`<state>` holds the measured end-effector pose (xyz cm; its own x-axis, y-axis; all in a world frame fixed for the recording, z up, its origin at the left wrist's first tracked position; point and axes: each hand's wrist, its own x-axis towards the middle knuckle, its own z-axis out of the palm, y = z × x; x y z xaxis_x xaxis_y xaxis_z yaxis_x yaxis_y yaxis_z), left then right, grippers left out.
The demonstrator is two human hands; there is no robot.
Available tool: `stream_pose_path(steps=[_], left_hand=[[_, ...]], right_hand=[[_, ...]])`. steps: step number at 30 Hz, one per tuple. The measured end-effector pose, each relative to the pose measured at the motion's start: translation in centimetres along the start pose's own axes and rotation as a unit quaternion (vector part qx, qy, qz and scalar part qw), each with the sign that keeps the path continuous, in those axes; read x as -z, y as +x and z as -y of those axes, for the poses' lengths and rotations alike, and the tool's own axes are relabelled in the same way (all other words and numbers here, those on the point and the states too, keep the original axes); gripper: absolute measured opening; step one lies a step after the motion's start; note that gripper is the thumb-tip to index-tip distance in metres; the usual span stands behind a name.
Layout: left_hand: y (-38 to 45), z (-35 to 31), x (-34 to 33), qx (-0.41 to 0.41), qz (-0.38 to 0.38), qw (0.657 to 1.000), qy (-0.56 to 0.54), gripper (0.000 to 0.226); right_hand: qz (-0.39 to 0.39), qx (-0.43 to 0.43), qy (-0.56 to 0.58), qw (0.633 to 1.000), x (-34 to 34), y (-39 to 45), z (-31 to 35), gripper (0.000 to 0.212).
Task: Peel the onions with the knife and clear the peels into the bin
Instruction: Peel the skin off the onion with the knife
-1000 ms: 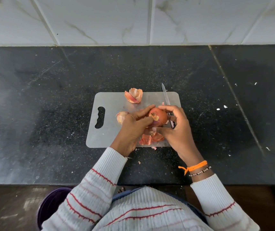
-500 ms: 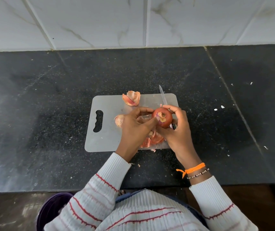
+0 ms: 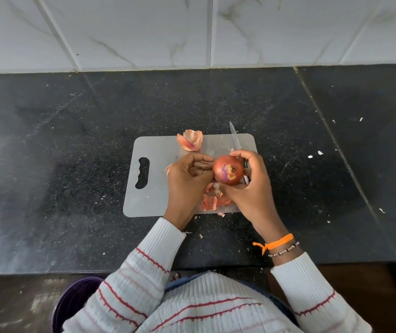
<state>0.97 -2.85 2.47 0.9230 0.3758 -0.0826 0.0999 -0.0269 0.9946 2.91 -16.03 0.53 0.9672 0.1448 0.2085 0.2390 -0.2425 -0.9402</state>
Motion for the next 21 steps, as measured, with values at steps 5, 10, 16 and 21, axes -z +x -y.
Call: stream_pose_path(steps=[5,10,16,21], left_hand=[[-0.62,-0.49,-0.26,0.002,0.025,1.0,-0.015,0.012],[-0.71,-0.69,-0.58,-0.002,0.024,1.0,0.015,0.017],[-0.51,-0.71,-0.27,0.038,0.028,0.999,0.001,0.011],[-0.19,-0.32,0.03,0.06,0.029,0.998,-0.016,0.013]], right_hand=[[-0.023,-0.016,0.01,1.0,0.12,0.01,-0.23,0.063],[-0.049,-0.007,-0.018,0.999,-0.19,-0.14,-0.44,0.061],[-0.042,0.028,-0.051,0.997,-0.13,-0.21,-0.58,0.062],[-0.017,0.045,-0.082,0.995,-0.05,-0.19,-0.13,0.063]])
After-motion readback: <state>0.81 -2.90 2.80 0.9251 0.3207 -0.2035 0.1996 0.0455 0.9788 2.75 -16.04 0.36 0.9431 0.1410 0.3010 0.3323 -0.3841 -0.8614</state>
